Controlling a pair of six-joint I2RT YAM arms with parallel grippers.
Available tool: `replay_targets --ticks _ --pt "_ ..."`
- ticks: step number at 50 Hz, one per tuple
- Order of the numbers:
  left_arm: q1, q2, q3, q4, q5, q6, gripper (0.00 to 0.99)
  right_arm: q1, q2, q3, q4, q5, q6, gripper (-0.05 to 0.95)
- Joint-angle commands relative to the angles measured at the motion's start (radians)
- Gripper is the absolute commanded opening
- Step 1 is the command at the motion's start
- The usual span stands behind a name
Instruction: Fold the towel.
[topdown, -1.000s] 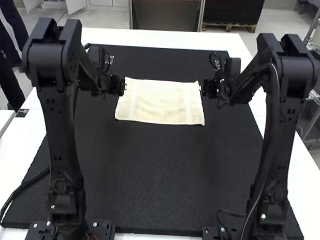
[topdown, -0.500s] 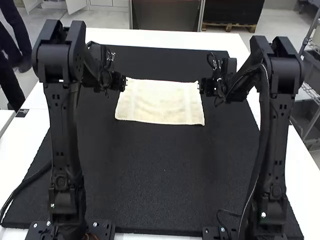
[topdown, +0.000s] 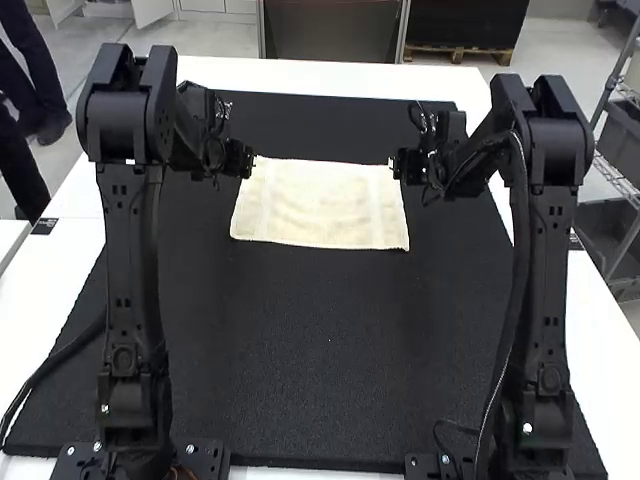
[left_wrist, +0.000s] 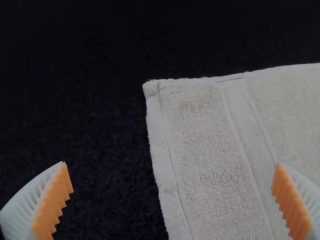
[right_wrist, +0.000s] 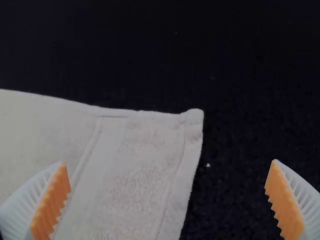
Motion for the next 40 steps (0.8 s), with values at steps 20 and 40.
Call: replay_targets --ticks 20,40 --pt "0.001 0.057 0.09 0.036 0.009 -0.029 0.936 0.005 0.069 0.108 0.007 -0.024 0.025 0.91" --pt "-0.001 0.121 0.151 0.028 0.009 -0.027 0.934 0.008 0.11 0.134 0.001 -0.026 0.022 0.91"
